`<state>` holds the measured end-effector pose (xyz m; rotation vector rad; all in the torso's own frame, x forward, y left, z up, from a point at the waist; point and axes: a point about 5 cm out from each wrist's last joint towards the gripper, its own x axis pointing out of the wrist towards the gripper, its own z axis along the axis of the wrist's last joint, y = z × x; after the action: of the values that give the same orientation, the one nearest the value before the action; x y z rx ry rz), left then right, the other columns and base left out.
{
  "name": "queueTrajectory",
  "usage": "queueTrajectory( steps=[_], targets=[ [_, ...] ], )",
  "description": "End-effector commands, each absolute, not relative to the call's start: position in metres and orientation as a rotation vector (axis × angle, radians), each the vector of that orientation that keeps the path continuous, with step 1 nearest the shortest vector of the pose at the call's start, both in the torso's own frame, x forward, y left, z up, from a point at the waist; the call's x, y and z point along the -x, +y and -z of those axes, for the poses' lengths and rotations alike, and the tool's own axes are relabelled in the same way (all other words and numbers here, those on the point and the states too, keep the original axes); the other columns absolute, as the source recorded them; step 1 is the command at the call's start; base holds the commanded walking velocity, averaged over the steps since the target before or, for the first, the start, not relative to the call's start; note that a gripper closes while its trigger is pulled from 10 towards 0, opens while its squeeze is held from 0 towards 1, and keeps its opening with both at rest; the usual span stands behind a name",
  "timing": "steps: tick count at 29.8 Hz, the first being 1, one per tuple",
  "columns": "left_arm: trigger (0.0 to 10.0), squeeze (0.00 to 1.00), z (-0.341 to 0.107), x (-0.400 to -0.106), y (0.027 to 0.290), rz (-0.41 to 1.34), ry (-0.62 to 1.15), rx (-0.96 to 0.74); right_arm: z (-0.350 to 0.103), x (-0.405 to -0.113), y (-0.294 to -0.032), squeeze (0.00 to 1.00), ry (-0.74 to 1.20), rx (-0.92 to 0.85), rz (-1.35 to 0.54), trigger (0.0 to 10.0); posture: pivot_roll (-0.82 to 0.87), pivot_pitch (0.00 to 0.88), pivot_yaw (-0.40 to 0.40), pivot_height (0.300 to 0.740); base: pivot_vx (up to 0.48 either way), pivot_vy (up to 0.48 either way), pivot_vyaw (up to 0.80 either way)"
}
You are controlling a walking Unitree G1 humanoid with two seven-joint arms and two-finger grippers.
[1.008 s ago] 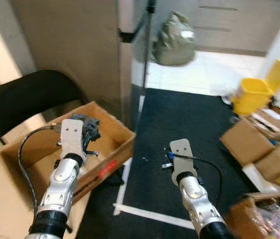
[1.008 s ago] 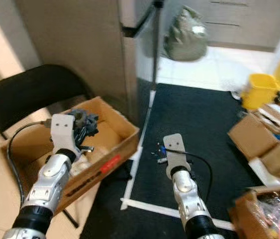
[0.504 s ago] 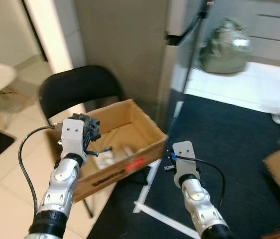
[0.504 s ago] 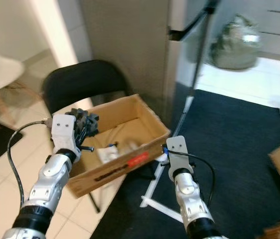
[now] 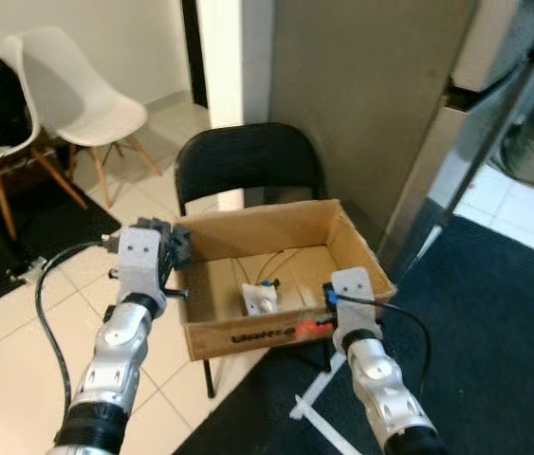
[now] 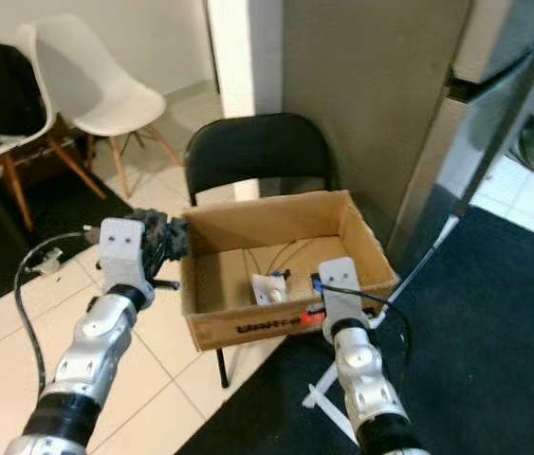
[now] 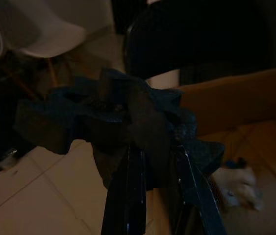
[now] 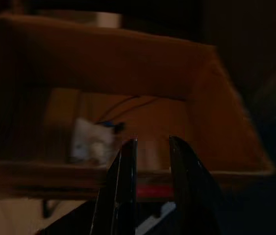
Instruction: Picking trash to rubbish bin
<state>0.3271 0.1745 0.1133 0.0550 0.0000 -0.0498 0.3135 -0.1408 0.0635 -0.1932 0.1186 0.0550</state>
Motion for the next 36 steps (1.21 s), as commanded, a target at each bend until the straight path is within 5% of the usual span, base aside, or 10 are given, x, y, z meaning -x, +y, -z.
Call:
queueTrajectory(
  steps=[1,14,36],
  targets=[
    [10.0,0.0,-0.11,-0.3255,0.1751,0.05,0.018,-0.062,-0.0585,-0.3109,-0.1405,0.0,0.142,0.191,-0.056,10.0,0.01,0.081,0.014,0.74,0.0,0.0,0.8],
    [10.0,0.0,-0.1097,-0.3252,0.173,0.078,0.018,-0.045,-0.059,-0.3106,-0.1438,0.0,0.139,0.146,-0.024,10.0,0.01,0.086,0.014,0.74,0.0,0.0,0.17],
    [10.0,0.0,-0.1105,-0.3256,0.173,0.095,0.019,-0.037,-0.0587,-0.311,-0.1451,0.0,0.14,0.134,-0.008,10.0,0.01,0.086,0.018,0.74,0.306,0.0,0.0]
  ],
)
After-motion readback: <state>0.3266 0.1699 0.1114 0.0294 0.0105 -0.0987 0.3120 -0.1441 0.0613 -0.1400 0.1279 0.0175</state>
